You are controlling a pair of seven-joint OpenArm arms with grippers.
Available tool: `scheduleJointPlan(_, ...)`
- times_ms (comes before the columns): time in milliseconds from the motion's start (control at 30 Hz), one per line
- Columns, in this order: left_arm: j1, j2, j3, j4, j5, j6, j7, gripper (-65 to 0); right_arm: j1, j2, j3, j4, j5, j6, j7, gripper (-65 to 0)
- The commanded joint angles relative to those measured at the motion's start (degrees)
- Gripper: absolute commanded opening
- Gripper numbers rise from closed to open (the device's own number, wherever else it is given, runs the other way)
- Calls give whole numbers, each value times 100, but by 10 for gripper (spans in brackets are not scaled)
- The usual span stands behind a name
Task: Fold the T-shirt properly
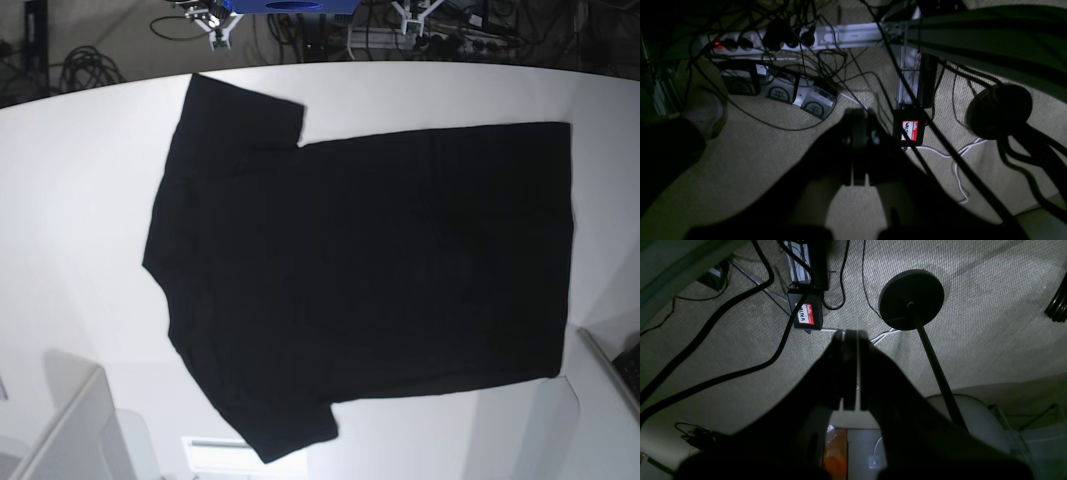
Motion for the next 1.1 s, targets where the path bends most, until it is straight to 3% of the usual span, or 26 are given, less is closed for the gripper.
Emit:
scheduleJointPlan(0,52,-21,-6,13,-6,21,-40,-650,-29,34,-6,14,-12,-45,6,-650)
scheduleJointPlan(133,52,-21,3,13,-6,21,-40,-650,-108,34,-6,84,-21,-36,6,-650)
scheduleJointPlan(433,518,-91,65,382,65,12,-313,-650,-1260,157,-14,1948,-21,-36,-12,-650)
scheduleJointPlan(1067,2936,-680,-23,3767,-67,12,-392,-650,-3607,298,47,5201,14,-54,-47,-650)
